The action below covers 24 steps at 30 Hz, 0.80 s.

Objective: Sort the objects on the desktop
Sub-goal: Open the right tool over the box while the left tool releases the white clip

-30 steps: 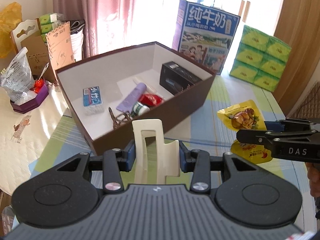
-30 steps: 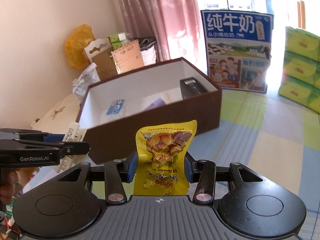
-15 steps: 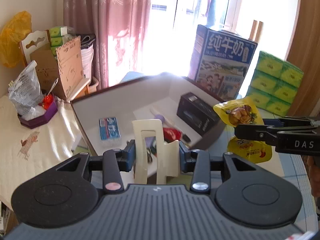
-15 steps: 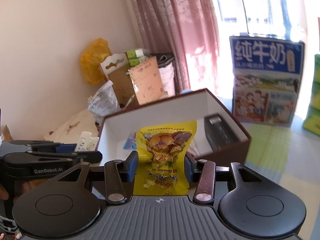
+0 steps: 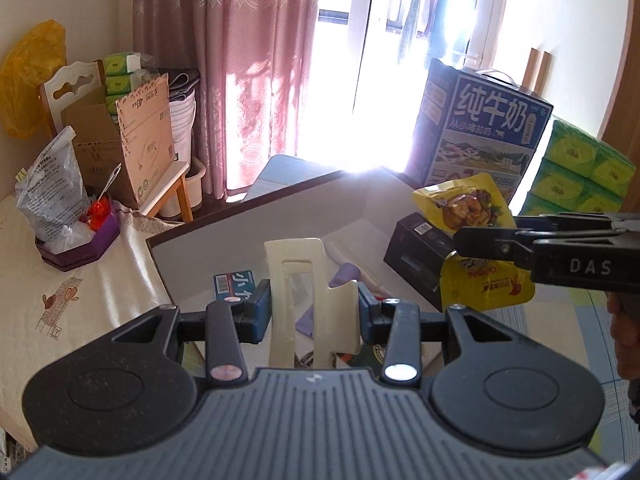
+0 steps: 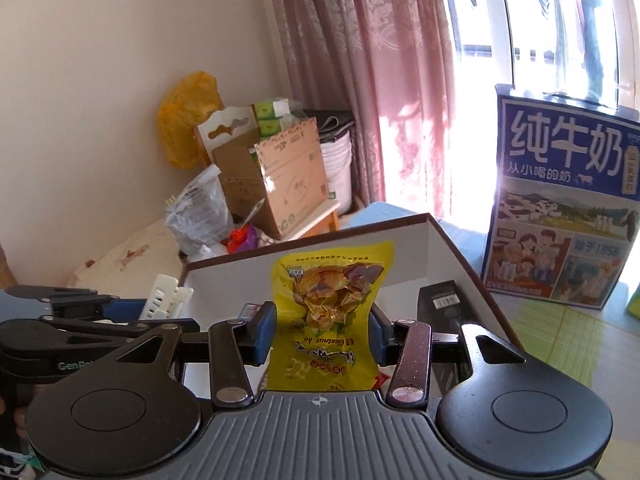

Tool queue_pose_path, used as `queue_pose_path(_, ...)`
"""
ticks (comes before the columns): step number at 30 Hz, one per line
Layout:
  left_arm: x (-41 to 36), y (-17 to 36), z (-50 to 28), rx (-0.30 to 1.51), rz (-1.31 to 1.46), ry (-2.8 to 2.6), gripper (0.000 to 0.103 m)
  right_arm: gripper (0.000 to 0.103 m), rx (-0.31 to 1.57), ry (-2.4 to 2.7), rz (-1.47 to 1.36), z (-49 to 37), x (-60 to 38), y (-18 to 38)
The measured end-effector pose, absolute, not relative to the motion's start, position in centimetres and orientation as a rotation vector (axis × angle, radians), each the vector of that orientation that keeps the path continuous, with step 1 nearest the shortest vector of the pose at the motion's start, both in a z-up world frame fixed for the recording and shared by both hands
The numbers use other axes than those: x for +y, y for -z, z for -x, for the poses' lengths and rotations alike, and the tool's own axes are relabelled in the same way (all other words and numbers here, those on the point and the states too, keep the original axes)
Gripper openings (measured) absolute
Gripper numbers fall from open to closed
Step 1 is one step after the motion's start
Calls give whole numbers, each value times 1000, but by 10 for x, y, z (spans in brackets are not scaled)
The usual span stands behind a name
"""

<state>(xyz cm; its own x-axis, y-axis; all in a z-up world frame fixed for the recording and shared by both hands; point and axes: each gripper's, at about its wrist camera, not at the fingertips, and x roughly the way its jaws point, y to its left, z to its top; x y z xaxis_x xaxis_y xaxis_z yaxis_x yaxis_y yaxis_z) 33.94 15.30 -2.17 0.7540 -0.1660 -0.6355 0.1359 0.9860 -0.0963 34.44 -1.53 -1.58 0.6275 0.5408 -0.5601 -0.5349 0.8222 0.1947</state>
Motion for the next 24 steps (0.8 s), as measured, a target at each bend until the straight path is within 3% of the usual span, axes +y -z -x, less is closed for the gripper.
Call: queue_pose_path(24, 147, 88, -463, 840, 44, 179, 37, 44, 824, -563, 89, -451, 25, 96)
